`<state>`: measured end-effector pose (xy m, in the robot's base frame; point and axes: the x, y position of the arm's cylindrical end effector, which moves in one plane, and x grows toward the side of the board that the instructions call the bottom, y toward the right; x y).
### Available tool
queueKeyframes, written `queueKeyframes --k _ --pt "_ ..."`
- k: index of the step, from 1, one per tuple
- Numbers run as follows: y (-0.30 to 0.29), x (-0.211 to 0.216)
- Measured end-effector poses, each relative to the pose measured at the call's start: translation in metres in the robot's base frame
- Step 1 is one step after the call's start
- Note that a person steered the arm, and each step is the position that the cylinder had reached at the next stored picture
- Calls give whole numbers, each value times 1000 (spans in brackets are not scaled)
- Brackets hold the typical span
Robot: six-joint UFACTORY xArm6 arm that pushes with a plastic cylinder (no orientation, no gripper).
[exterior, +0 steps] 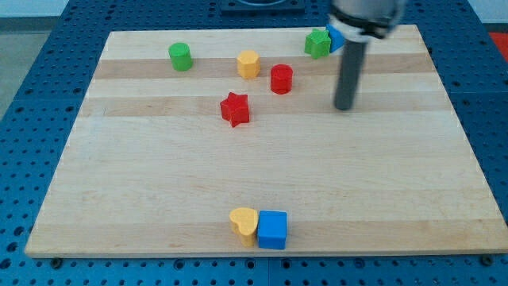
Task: Move blue cube along with yellow heart towards left side
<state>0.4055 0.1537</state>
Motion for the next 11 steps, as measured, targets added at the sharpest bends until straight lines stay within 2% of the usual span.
queueKeyframes --k 1,2,3,5,6,7,8,9,10,11 --pt "64 57" --pt "76 142" --pt "47 213" --pt "37 213" --pt "6 213" --pt "-38 213" --pt "-137 206" --pt "-203 180" --pt "-202 173" --pt "-161 186"
